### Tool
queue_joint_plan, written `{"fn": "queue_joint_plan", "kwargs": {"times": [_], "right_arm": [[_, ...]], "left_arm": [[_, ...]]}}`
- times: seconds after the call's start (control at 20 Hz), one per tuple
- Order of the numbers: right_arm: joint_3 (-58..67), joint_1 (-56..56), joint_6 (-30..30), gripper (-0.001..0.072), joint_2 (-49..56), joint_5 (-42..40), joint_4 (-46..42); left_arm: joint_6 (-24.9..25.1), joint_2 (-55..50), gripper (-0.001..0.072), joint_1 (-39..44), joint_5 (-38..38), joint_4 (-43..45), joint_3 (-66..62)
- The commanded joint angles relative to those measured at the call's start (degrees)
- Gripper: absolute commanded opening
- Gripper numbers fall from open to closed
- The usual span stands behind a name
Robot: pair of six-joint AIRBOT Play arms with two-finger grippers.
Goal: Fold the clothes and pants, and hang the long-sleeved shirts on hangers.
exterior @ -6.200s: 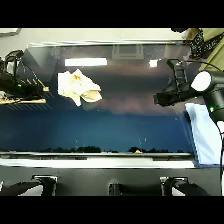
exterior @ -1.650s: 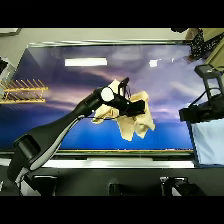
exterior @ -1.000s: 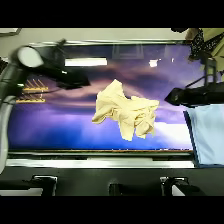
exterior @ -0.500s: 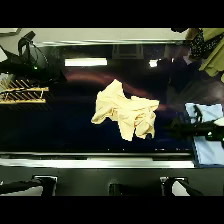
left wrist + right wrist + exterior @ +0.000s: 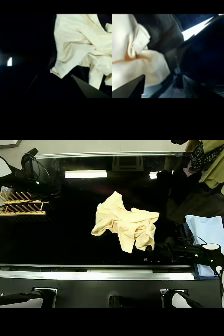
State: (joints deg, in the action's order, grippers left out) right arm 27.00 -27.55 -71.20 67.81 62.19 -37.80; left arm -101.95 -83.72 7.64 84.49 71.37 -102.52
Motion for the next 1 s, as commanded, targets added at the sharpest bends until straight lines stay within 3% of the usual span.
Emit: {"fn": "queue_joint_plan", "kwargs": {"times": [0.0,0.05,0.1,0.15,0.2,0.25,0.4,0.55,0.85,0.95], "right_arm": [[-0.55,4.72,3.08,0.0533,4.42,-2.43,5.86],[-0.55,7.89,2.80,0.0513,5.44,-4.09,6.01],[-0.55,10.14,2.43,0.0423,5.84,-5.64,5.53],[-0.52,11.37,2.43,0.0290,5.73,-6.93,5.57],[-0.52,11.32,2.45,0.0133,5.62,-7.21,5.88],[-0.52,10.95,2.58,0.0031,5.25,-7.26,5.64],[-0.28,10.60,2.47,0.0028,1.81,-6.14,4.72],[-0.22,10.60,-0.66,0.0028,-3.32,-4.22,2.64],[-0.22,10.62,-3.74,0.0028,-9.33,1.68,0.04],[-0.22,10.62,-4.39,0.0028,-10.40,2.34,0.07]], "left_arm": [[-0.04,-0.72,0.0481,-0.07,0.00,0.02,0.04],[-0.04,-0.85,0.0481,-0.07,0.00,0.02,0.04],[-0.04,-0.83,0.0487,-0.13,0.02,0.02,0.02],[-0.02,-0.76,0.0560,-0.37,0.20,0.02,0.02],[-0.02,-0.76,0.0561,-0.96,0.59,-0.02,0.02],[0.22,-0.79,0.0561,-1.88,0.72,-0.15,0.02],[3.41,-1.99,0.0562,-6.05,-0.74,-4.98,0.17],[10.36,-6.05,0.0562,-7.67,-6.69,-10.14,4.02],[19.45,-22.49,0.0560,-4.00,-16.70,-25.83,8.59],[19.74,-26.88,0.0553,-2.32,-17.49,-28.72,8.59]]}}
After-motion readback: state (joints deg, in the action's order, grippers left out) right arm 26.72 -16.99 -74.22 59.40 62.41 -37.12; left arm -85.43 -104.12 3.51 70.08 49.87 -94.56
